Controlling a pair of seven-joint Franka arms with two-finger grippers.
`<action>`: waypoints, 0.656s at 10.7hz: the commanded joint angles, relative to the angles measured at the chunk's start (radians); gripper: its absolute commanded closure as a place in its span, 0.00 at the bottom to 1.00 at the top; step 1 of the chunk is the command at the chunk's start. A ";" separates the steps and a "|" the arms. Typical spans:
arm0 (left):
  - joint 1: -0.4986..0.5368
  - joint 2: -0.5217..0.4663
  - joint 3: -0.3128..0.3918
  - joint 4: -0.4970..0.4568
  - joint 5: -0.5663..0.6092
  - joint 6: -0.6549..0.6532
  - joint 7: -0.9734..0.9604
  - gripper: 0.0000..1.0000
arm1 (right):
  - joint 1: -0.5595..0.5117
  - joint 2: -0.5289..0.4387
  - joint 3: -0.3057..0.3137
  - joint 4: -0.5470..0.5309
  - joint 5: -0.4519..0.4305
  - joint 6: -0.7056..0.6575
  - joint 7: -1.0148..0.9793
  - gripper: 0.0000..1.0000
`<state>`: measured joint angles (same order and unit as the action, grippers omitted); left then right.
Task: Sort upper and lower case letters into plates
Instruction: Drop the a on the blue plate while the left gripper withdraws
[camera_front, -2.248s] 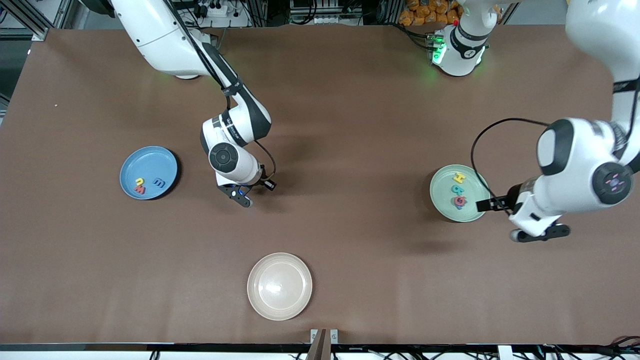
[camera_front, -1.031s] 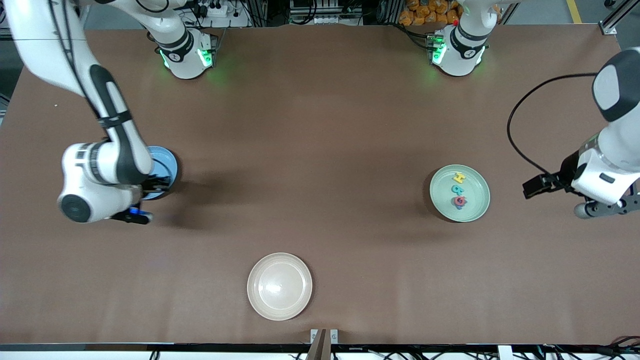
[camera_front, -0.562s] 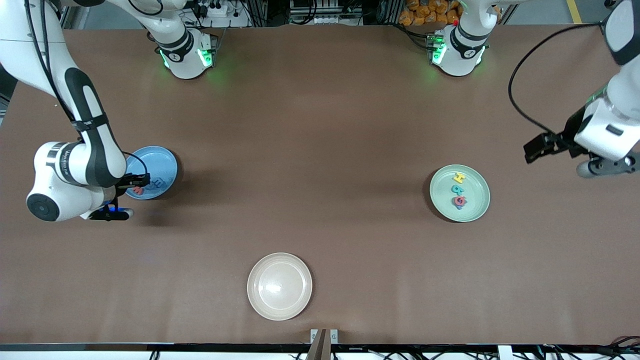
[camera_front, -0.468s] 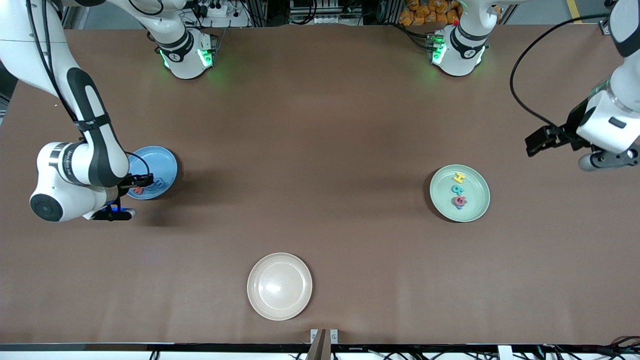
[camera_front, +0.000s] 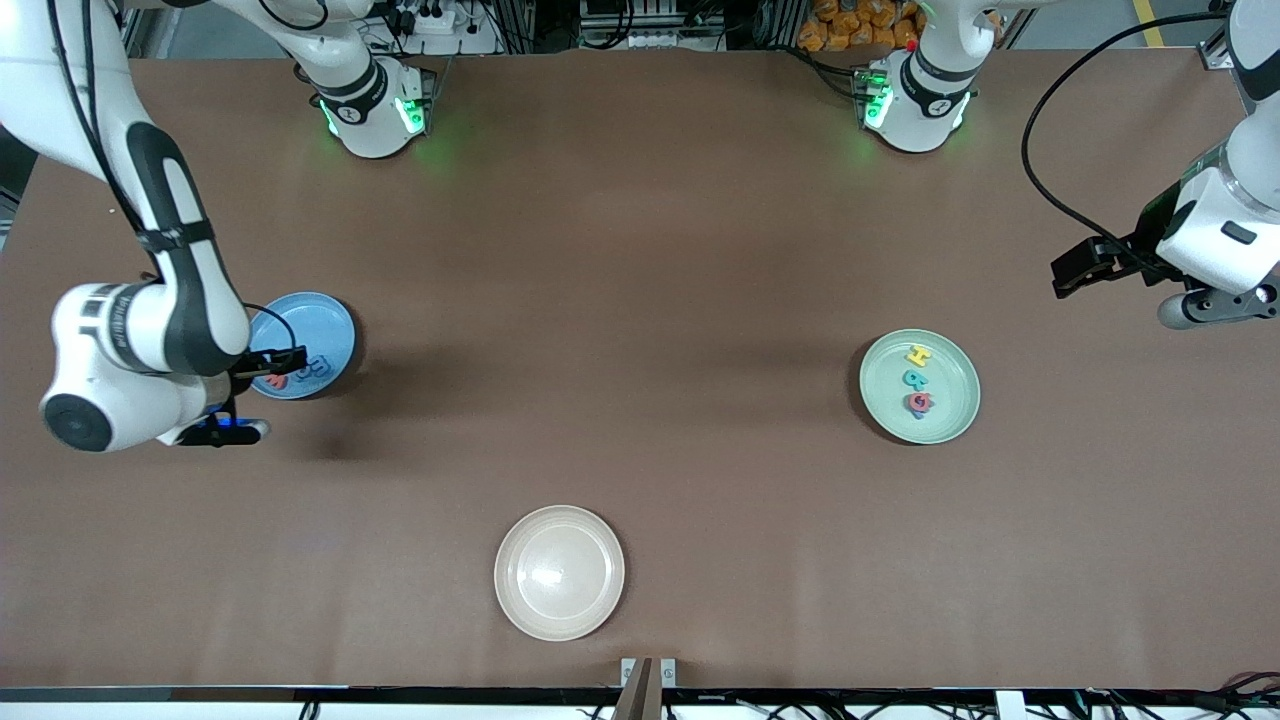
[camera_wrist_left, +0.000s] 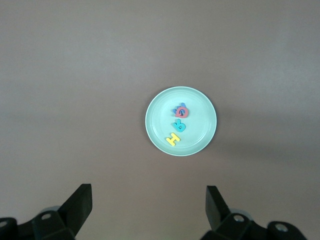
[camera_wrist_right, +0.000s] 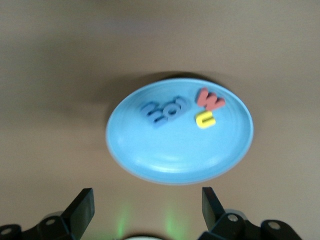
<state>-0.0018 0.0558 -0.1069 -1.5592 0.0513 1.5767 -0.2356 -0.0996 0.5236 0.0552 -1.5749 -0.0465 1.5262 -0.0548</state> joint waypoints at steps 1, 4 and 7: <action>-0.004 0.009 0.033 0.041 -0.066 -0.004 0.018 0.00 | 0.021 -0.074 0.009 0.120 -0.012 -0.162 0.009 0.01; -0.010 0.012 0.041 0.044 -0.076 -0.004 0.006 0.00 | 0.020 -0.235 0.034 0.124 -0.007 -0.172 -0.040 0.00; -0.009 0.015 0.041 0.051 -0.085 -0.004 0.018 0.00 | 0.023 -0.348 0.052 0.121 0.014 -0.169 -0.046 0.00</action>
<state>-0.0047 0.0590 -0.0755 -1.5308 -0.0072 1.5771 -0.2356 -0.0707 0.2394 0.0928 -1.4245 -0.0426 1.3538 -0.0872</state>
